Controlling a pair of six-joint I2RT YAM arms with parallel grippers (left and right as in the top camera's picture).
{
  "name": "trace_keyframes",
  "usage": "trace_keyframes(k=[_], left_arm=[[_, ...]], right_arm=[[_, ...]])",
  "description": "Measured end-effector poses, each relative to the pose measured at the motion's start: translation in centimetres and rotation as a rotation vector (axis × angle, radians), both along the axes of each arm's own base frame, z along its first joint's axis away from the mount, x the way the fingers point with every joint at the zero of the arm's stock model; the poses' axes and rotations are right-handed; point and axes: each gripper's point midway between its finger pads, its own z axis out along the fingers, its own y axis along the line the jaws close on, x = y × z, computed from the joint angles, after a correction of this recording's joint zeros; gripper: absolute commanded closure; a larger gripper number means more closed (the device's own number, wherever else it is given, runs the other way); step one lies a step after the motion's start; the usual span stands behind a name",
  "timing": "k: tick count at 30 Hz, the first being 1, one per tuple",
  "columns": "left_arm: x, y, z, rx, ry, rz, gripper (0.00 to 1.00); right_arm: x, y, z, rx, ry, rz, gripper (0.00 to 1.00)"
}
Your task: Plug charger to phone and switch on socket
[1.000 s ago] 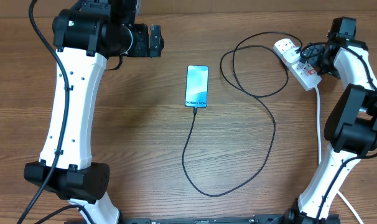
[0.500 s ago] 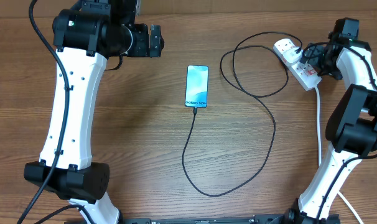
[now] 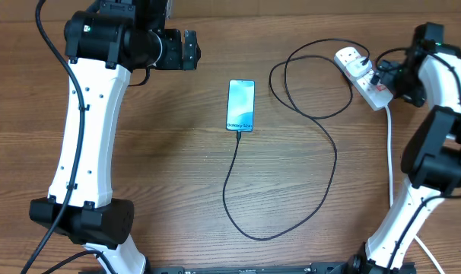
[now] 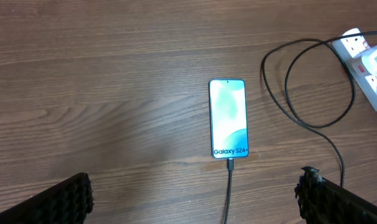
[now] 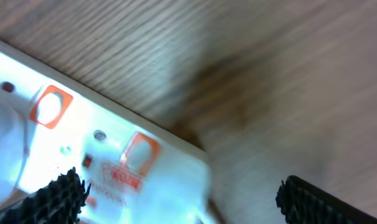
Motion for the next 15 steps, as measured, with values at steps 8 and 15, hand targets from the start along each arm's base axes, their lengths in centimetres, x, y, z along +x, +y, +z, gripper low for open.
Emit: trace_keyframes(k=[8, 15], left_arm=[[0.0, 0.0, 0.0, 0.002, 0.001, 0.001, 0.0], [0.0, 0.0, 0.0, 0.002, 0.0, 0.001, 0.0]], right_arm=[[-6.9, 2.6, 21.6, -0.027, -0.319, -0.016, 0.0], [-14.2, 9.7, 27.6, 0.054, -0.367, 0.09, 0.0]])
